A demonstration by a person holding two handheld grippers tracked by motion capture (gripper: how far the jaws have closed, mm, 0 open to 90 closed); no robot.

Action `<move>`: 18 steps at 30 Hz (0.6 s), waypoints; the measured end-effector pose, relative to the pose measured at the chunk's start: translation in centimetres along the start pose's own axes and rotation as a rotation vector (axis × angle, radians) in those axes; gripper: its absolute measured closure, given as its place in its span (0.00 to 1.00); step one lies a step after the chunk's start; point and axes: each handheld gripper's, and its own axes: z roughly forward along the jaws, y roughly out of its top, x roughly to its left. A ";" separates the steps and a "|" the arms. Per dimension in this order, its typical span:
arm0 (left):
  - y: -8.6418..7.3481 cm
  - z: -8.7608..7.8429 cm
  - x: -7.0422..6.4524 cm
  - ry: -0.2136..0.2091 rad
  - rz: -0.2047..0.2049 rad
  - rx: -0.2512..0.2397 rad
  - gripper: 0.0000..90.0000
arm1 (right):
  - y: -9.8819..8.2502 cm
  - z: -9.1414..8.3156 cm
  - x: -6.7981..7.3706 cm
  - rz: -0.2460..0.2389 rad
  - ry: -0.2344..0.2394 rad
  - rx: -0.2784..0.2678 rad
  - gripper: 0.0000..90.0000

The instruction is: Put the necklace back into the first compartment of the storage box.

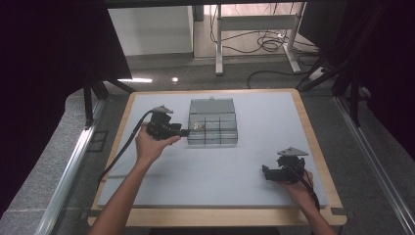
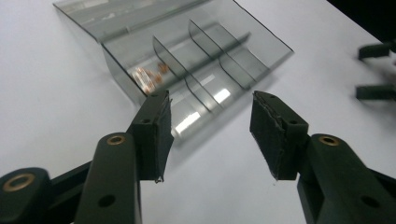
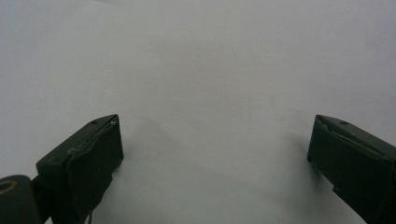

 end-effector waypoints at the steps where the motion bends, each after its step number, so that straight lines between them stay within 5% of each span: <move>1: -0.6 -0.4 -0.2 -0.003 0.004 0.002 0.53 | 0.0 0.0 0.0 0.000 0.000 0.000 0.03; 10: -6.3 -3.2 -0.9 -0.013 -0.018 -0.072 0.51 | 0.0 0.0 0.0 0.001 0.000 0.002 0.03; 18: -9.8 -4.0 -1.2 0.000 -0.020 -0.058 0.50 | 0.0 0.0 0.0 0.002 0.000 0.002 0.03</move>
